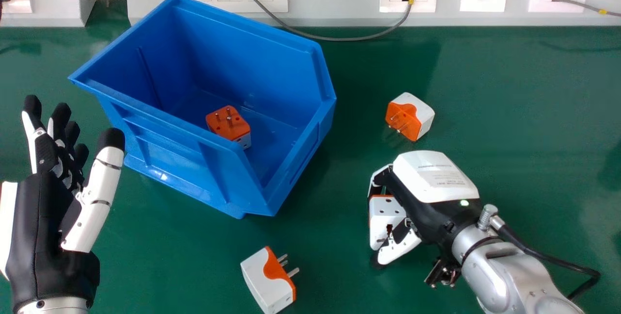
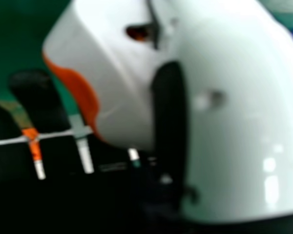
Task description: Pick all objects and put in blue box
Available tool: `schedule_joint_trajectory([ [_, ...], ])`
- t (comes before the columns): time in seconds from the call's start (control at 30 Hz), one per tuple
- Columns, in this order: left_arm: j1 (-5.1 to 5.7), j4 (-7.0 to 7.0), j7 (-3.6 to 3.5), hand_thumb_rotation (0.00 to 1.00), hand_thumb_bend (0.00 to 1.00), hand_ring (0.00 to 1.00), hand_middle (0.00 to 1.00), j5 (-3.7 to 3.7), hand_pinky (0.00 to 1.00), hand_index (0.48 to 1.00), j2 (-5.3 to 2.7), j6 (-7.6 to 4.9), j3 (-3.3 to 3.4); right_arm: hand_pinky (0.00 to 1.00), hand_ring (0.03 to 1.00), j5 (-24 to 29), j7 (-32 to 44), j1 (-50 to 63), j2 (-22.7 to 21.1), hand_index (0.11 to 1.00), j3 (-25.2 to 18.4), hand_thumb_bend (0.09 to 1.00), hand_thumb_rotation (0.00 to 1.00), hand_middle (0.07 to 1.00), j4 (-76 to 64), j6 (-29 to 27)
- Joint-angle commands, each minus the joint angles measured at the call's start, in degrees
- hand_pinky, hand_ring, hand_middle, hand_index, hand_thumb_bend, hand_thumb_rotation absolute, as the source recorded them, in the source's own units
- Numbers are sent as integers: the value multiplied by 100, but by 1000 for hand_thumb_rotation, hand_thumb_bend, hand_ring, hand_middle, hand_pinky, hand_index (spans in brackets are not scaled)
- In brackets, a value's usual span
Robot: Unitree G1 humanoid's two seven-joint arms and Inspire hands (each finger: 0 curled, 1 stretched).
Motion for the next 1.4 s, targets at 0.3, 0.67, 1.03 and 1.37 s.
schedule_joint_trajectory([
  [0.3, 6, -361, 75, 540, 402, 1000, 992, 135, 1000, 1000, -3, 131, -36, 137, 193, 202, -312, 406, -79, 470, -374, 487, 152, 250, -1164, -8],
  [0.67, 71, -207, 4, 504, 444, 1000, 1000, 53, 1000, 1000, -63, -61, -34, 97, 140, 275, -339, -92, 138, 469, -511, 484, 151, 194, -2214, -261],
  [1.03, 238, -168, 19, 536, 494, 1000, 1000, 158, 1000, 1000, -148, -174, -57, 71, 113, 356, -111, -1739, 929, 469, -247, 479, 156, 172, -1475, -426],
  [1.37, 331, -244, 0, 507, 529, 1000, 1000, 83, 1000, 1000, -196, -174, -54, 247, 338, 125, -463, -3145, 1430, 479, 251, 486, 151, 402, 445, -599],
])
